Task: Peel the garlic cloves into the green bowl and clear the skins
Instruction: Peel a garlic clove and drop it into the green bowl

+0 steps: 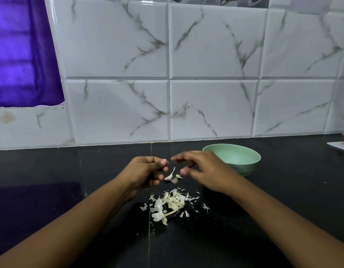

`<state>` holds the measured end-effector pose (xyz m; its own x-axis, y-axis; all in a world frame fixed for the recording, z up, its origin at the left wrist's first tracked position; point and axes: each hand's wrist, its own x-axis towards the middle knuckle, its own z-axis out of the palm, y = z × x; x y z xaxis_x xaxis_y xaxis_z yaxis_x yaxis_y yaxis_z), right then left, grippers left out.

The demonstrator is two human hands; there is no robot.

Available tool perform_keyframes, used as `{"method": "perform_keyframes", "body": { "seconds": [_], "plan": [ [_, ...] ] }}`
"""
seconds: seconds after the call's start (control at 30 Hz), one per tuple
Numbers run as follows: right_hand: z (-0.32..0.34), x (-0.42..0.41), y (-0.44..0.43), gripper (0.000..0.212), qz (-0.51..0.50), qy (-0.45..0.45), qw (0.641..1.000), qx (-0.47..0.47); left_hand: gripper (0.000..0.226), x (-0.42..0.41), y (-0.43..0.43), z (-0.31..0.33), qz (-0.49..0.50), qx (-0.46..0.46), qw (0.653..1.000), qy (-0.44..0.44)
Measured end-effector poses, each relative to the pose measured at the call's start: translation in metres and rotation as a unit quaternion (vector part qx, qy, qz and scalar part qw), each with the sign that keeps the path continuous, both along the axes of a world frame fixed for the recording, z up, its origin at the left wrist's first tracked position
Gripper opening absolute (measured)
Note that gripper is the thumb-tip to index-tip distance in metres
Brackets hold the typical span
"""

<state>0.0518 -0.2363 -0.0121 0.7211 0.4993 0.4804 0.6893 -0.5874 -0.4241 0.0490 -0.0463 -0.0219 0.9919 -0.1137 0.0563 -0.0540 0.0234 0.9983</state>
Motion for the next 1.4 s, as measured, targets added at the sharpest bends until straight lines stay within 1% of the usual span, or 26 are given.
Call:
{"method": "perform_keyframes", "body": {
  "seconds": [0.03, 0.1, 0.17, 0.23, 0.3, 0.37, 0.43, 0.57, 0.63, 0.7, 0.83, 0.87, 0.93, 1.0, 1.17, 1.27, 1.33, 1.4],
  "plan": [
    [-0.004, 0.0, 0.004, 0.034, 0.004, 0.014, 1.0, 0.028, 0.013, 0.0, -0.001, -0.001, 0.0, -0.006, 1.0, 0.002],
    [-0.011, 0.0, 0.011, 0.029, -0.011, 0.037, 0.997, 0.074, 0.014, -0.001, -0.005, 0.0, 0.0, -0.005, 1.0, 0.003],
    [-0.012, 0.003, 0.011, 0.018, -0.055, 0.039, 0.994, 0.09, 0.012, 0.0, -0.003, 0.002, 0.023, 0.017, 1.0, -0.006],
    [-0.01, 0.006, 0.006, 0.015, -0.086, 0.064, 0.99, 0.091, 0.01, 0.002, 0.004, 0.005, 0.059, 0.044, 0.997, -0.025],
    [-0.007, 0.006, -0.001, 0.015, -0.088, 0.106, 0.989, 0.058, 0.007, 0.003, 0.011, 0.007, 0.072, 0.07, 0.994, -0.032],
    [-0.004, 0.005, -0.006, 0.016, -0.091, 0.121, 0.988, -0.003, 0.004, 0.002, 0.012, 0.007, 0.063, 0.105, 0.992, -0.032],
    [-0.002, 0.007, -0.01, 0.018, -0.103, 0.12, 0.986, -0.058, 0.009, 0.0, 0.01, 0.007, 0.045, 0.139, 0.989, -0.039],
    [-0.001, 0.006, -0.012, 0.009, -0.108, 0.114, 0.977, -0.143, 0.012, -0.003, 0.005, 0.007, 0.01, 0.183, 0.981, -0.065],
    [-0.004, 0.006, -0.009, 0.017, -0.11, 0.117, 0.972, -0.173, 0.011, -0.003, 0.004, 0.006, -0.001, 0.204, 0.977, -0.068],
    [-0.007, 0.008, -0.007, 0.018, -0.113, 0.111, 0.97, -0.185, 0.011, -0.003, 0.002, 0.004, -0.011, 0.22, 0.973, -0.069],
    [-0.01, 0.01, -0.006, 0.015, -0.11, 0.096, 0.975, -0.167, 0.008, -0.004, -0.001, -0.001, -0.03, 0.238, 0.968, -0.078],
    [-0.01, 0.01, -0.006, 0.014, -0.113, 0.087, 0.978, -0.153, 0.008, -0.004, -0.001, -0.002, -0.032, 0.241, 0.967, -0.081],
    [-0.009, 0.011, -0.006, 0.013, -0.121, 0.087, 0.985, -0.09, 0.008, -0.003, -0.001, -0.003, -0.031, 0.252, 0.963, -0.091],
    [-0.009, 0.012, -0.006, 0.013, -0.123, 0.109, 0.986, -0.022, 0.009, -0.002, -0.001, -0.002, -0.025, 0.26, 0.96, -0.098],
    [-0.012, 0.014, -0.007, 0.011, -0.099, 0.175, 0.979, 0.046, 0.008, 0.001, 0.001, -0.005, -0.017, 0.322, 0.94, -0.113],
    [-0.015, 0.016, -0.007, 0.016, -0.099, 0.184, 0.977, 0.047, 0.007, 0.001, 0.001, -0.006, -0.01, 0.383, 0.913, -0.141],
    [-0.018, 0.018, -0.006, 0.019, -0.097, 0.17, 0.981, 0.011, 0.008, 0.001, 0.001, -0.004, -0.002, 0.422, 0.892, -0.165],
    [-0.02, 0.019, -0.005, 0.015, -0.096, 0.14, 0.985, -0.041, 0.008, 0.0, 0.002, -0.002, 0.004, 0.454, 0.873, -0.179]
  ]
}}
